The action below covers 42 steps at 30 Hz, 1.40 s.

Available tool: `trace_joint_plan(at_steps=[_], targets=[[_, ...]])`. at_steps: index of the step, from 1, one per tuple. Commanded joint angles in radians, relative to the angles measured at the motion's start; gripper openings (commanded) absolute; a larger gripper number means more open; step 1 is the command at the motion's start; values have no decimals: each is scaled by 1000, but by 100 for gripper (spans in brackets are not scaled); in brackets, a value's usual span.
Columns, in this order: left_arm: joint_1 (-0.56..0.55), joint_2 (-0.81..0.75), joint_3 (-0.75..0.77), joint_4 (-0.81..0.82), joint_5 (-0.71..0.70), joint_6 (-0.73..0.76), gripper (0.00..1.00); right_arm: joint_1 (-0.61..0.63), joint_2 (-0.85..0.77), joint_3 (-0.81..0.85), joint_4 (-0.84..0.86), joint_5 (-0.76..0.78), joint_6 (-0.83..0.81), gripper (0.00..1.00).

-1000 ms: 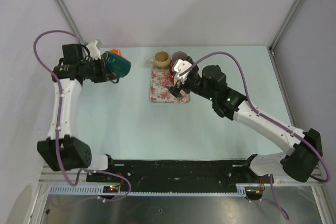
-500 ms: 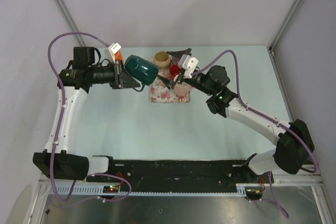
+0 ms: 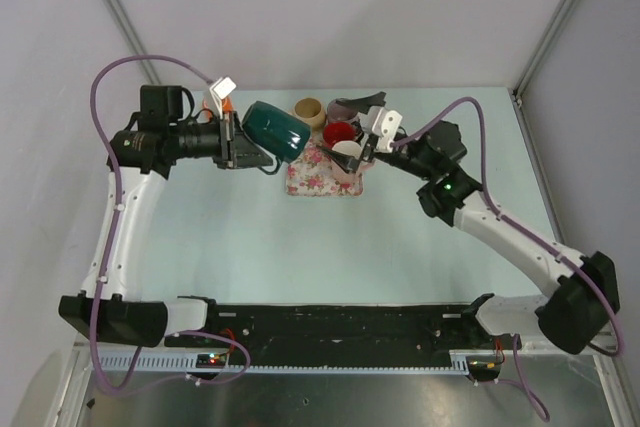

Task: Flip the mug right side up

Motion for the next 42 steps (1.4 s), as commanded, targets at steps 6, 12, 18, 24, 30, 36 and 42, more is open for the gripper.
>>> trace_joint_plan(at_steps=[6, 12, 18, 24, 30, 36, 42], targets=[[-60, -62, 72, 62, 116, -6, 0, 7, -53, -55, -61, 64, -87, 97], [-85, -76, 40, 62, 159, -7, 0, -4, 6, -50, 198, 5, 75, 97], [-108, -69, 26, 62, 168, 1, 0, 42, 70, -5, 266, -32, 124, 88], [-114, -57, 10, 62, 159, 18, 0, 63, 96, 10, 310, -48, 250, 42], [-111, -32, -2, 62, 73, 55, 16, 69, 69, 6, 190, 69, 332, 1], [-90, -30, 66, 60, -332, 197, 94, 114, 45, 51, -177, 459, 487, 0], [-119, -14, 201, 9, -646, 349, 99, 150, 112, 214, -624, 763, 824, 0]])
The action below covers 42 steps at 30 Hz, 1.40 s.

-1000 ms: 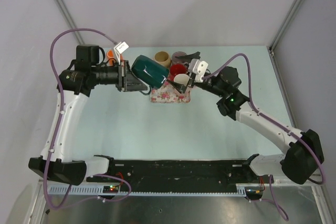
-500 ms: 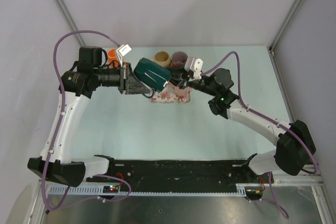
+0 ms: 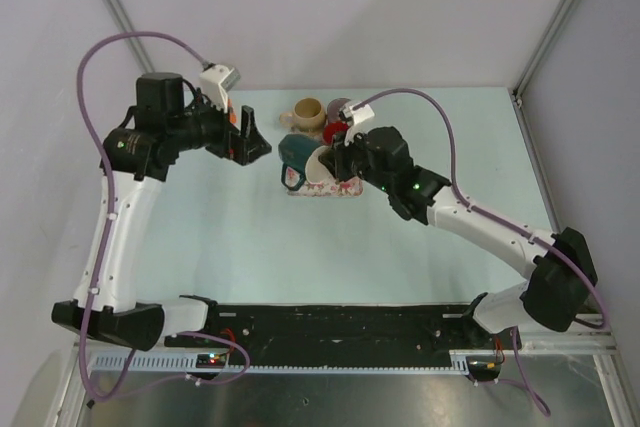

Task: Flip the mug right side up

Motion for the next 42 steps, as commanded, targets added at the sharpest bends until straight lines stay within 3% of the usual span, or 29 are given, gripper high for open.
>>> trace_joint_plan(at_steps=[1, 6, 11, 17, 24, 26, 28, 32, 34, 36, 38, 40, 42], targets=[[-53, -2, 115, -11, -322, 159, 100, 20, 31, 186, -271, 288, 341, 0], [-289, 39, 72, 2, -565, 231, 100, 24, 131, 291, -404, 312, 573, 0], [-428, 93, 16, 124, -740, 267, 100, 12, 167, 318, -447, 319, 723, 0], [-501, 128, -83, 312, -796, 289, 100, 11, 190, 320, -442, 297, 792, 0], [-519, 158, -188, 459, -723, 273, 94, 7, 200, 317, -412, 256, 827, 0], [-518, 170, -210, 501, -780, 280, 81, 8, 197, 315, -410, 252, 832, 0], [-518, 175, -238, 549, -852, 316, 63, 8, 189, 309, -404, 247, 827, 0], [-518, 190, -298, 592, -899, 413, 49, 11, 180, 303, -390, 225, 830, 0], [-518, 194, -319, 594, -909, 442, 36, 11, 175, 300, -381, 226, 828, 0], [-517, 194, -330, 595, -915, 454, 12, 11, 172, 299, -379, 228, 818, 0], [-511, 193, -335, 595, -908, 454, 3, 8, 173, 296, -370, 224, 803, 0], [-489, 195, -337, 596, -880, 433, 1, 2, 171, 292, -363, 213, 792, 11], [-440, 206, -332, 595, -840, 395, 0, -9, 169, 287, -360, 195, 783, 33]])
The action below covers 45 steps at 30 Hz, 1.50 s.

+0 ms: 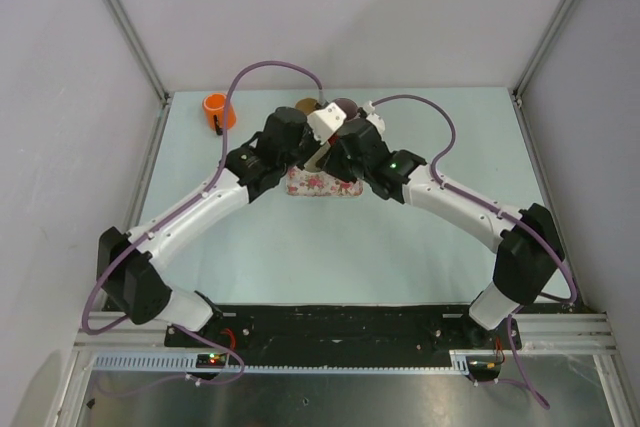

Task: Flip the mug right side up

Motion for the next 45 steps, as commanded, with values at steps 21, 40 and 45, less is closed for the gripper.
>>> trace_joint_plan(at_steps=[21, 40, 45], targets=[[319, 487, 376, -8, 299, -218, 0, -199, -199, -75, -50, -95, -173, 64], [406, 683, 577, -48, 463, -265, 40, -322, -368, -136, -53, -11, -267, 65], [438, 599, 583, -75, 461, -231, 81, -335, -360, -136, -38, -35, -288, 65]])
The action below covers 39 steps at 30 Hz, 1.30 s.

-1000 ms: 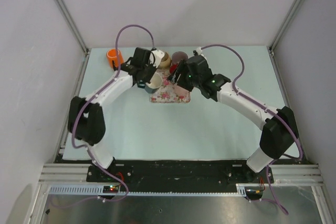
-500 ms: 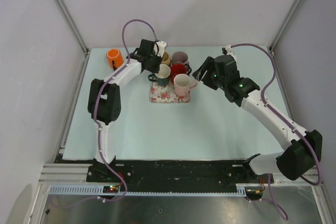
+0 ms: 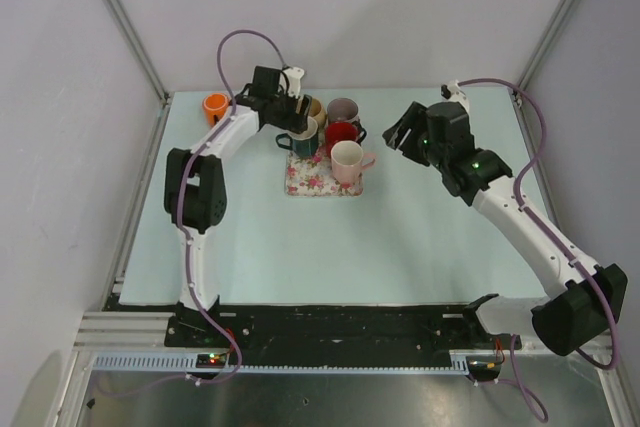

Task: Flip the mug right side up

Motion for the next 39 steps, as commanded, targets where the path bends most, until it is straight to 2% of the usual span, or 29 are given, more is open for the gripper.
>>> trace_joint_plan(at_steps=[1, 2, 4, 7, 12, 17, 22, 29, 39], targets=[[32, -135, 56, -11, 22, 34, 89, -11, -15, 0, 39, -3, -40, 65], [40, -152, 59, -16, 18, 40, 95, -12, -13, 0, 36, -6, -44, 65], [61, -183, 79, -24, -10, 42, 98, -12, -12, 0, 29, -9, -50, 65], [108, -184, 136, -37, -104, 31, 100, -12, -14, -2, 11, 2, -67, 65], [208, -65, 268, -111, -287, -21, 100, -11, -35, -38, 10, 35, -83, 65], [268, -2, 254, -142, -375, 27, 88, -19, -56, -84, 19, 53, -93, 65], [275, 77, 241, -170, -393, 66, 89, -35, -51, -103, 26, 42, -96, 65], [309, 184, 340, -259, -380, 26, 77, -48, -52, -103, 29, 45, -102, 65], [314, 343, 515, -285, -374, 48, 61, -86, -68, -104, 36, 47, -128, 65]])
